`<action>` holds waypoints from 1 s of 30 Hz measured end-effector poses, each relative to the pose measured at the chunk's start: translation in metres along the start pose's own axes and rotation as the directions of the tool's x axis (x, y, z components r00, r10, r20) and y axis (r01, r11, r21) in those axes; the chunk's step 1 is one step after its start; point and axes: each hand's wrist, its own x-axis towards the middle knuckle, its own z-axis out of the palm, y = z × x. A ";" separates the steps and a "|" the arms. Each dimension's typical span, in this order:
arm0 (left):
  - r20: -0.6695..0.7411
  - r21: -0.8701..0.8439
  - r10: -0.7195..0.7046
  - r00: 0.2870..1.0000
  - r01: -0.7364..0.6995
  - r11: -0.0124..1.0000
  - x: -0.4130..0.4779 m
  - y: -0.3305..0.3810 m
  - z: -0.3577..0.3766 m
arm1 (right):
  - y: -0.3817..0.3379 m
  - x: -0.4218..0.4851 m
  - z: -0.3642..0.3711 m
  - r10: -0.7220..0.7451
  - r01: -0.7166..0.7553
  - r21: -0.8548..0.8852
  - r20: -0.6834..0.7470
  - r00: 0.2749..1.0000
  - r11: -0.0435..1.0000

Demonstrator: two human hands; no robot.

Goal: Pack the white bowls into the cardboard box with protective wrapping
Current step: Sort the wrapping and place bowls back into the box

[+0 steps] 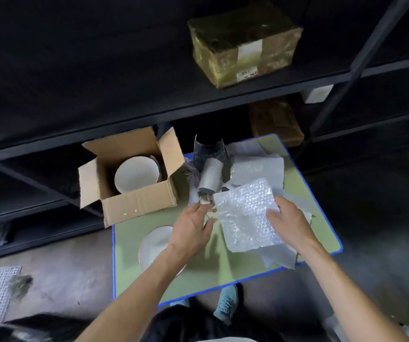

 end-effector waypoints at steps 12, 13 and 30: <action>0.035 0.144 -0.318 0.947 0.310 0.940 -0.058 -0.082 -0.039 | -0.042 -0.007 0.068 -0.051 0.056 -0.028 0.153 0.987 0.998; 0.040 0.154 -0.327 0.944 0.317 0.936 -0.058 -0.084 -0.040 | -0.044 -0.008 0.071 -0.055 0.060 -0.028 0.156 0.986 0.998; 0.077 0.296 -0.227 0.971 0.195 0.935 -0.049 -0.081 -0.068 | -0.038 -0.030 0.065 0.058 -0.070 0.090 0.132 0.990 0.993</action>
